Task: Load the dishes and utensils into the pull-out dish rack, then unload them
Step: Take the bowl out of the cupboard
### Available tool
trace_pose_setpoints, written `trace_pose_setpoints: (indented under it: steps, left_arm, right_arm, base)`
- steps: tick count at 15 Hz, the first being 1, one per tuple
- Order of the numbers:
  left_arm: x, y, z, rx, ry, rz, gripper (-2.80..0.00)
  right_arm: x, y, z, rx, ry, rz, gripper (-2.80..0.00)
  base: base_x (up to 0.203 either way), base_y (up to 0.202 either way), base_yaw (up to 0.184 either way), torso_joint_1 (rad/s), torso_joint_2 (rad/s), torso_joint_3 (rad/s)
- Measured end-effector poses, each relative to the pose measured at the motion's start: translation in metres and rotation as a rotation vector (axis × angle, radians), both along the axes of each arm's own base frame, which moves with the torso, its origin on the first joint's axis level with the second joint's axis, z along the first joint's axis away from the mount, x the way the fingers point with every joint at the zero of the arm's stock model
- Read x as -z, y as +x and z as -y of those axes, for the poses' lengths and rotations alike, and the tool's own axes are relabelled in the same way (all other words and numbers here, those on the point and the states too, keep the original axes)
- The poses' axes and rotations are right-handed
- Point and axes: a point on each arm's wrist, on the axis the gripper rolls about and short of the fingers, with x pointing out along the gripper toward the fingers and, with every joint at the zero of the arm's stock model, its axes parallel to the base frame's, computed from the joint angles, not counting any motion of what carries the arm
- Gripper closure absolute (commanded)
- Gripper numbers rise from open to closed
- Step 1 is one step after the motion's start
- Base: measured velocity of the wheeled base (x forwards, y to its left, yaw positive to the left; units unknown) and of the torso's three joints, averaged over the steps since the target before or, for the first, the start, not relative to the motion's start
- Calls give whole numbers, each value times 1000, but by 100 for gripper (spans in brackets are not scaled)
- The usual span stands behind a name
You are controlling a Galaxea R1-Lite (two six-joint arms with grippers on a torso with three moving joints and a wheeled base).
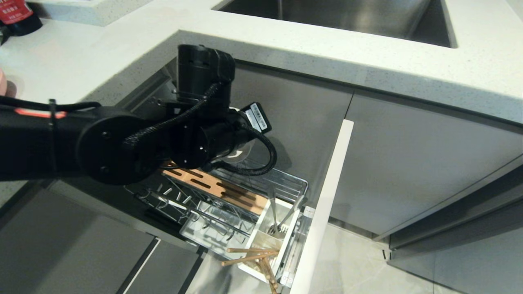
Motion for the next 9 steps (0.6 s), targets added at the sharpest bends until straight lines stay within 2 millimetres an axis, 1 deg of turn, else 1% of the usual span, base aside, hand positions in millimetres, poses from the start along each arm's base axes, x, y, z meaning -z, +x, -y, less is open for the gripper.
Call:
trace_pose_setpoints:
  steps: [3, 7, 9]
  left_arm:
    - [-36, -35, -20, 34, -43, 90, 0]
    - [-83, -88, -60, 55, -88, 243, 0]
    - [-101, -109, -81, 48, -105, 314, 0]
  right_arm:
    - [0, 0, 0, 0, 0, 0, 0]
    - [0, 0, 0, 0, 0, 0, 0]
    - [0, 0, 0, 0, 0, 0, 0]
  base:
    - [0, 0, 0, 0, 0, 0]
    - [0, 0, 0, 0, 0, 0]
    - [0, 0, 0, 0, 0, 0]
